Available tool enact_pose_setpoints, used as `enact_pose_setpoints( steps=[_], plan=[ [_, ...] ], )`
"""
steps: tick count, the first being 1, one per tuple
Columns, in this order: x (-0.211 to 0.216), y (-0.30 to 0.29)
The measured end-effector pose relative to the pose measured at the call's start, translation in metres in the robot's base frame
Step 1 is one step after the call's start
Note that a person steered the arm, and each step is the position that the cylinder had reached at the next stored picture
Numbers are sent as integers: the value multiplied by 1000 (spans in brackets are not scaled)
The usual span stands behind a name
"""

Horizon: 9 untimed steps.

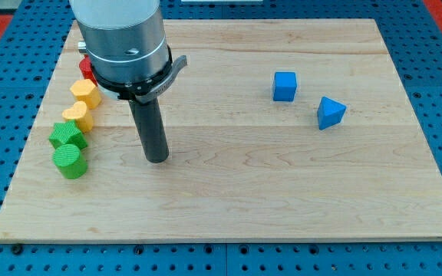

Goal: Place the blue cube above the red star

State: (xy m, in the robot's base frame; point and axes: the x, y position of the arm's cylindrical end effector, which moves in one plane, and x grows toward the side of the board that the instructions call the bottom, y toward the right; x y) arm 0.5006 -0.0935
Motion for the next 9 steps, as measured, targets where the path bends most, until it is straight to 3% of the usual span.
enact_pose_setpoints(
  steps=[2,3,4,5,7,8,9],
  plan=[
    [4,6],
    [4,56],
    [-2,154],
    [-51,227],
    [-85,247],
    [-127,238],
    [-132,161]
  ],
)
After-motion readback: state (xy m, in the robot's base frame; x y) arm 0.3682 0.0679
